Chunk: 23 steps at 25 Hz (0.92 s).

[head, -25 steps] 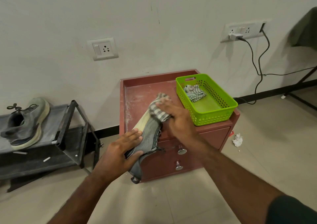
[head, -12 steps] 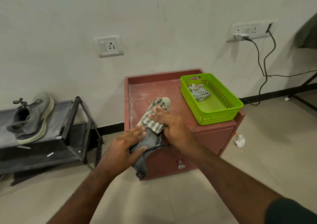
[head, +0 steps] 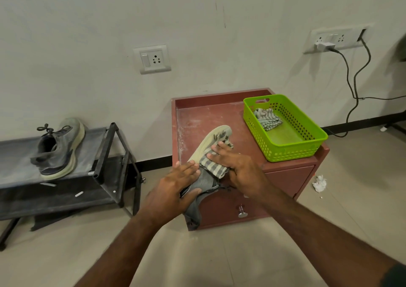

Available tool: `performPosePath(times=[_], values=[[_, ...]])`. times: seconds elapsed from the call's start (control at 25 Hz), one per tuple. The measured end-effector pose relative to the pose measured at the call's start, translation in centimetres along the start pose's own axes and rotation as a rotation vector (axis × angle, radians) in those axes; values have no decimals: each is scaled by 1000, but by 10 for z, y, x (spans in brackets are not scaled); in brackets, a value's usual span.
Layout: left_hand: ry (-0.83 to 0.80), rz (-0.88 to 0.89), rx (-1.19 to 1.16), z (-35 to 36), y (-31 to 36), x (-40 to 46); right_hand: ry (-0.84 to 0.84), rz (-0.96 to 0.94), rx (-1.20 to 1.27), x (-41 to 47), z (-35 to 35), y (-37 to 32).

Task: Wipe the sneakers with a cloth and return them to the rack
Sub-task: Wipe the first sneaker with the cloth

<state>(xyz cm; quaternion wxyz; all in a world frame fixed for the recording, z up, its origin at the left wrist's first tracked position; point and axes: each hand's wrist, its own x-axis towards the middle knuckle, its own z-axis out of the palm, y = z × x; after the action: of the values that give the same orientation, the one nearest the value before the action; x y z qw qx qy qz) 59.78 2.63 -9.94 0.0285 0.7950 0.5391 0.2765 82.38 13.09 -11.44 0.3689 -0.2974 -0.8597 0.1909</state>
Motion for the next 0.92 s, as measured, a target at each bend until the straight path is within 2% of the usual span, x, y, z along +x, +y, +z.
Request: performPosePath(times=[0.04, 0.2, 0.32, 0.44, 0.52, 0.64, 0.8, 0.92], values=[[-7, 3, -6, -1, 1, 0, 23, 44, 12, -1, 2, 4], [11, -27, -91, -4, 2, 6, 268, 456, 72, 10, -4, 6], [129, -172, -262, -8, 4, 11, 198, 567, 201, 6, -13, 4], [244, -363, -425, -4, 12, 24, 119, 585, 279, 8, -19, -9], [309, -474, -567, 3, 17, 35, 149, 530, 219, 18, -27, -15], [347, -551, -816, 18, 31, 54, 220, 433, 75, 27, -42, -17], [343, -509, -610, 29, 36, 62, 233, 521, 60, 16, -48, -4], [402, -529, -369, 16, 28, 56, 116, 534, 68, 10, -45, 3]])
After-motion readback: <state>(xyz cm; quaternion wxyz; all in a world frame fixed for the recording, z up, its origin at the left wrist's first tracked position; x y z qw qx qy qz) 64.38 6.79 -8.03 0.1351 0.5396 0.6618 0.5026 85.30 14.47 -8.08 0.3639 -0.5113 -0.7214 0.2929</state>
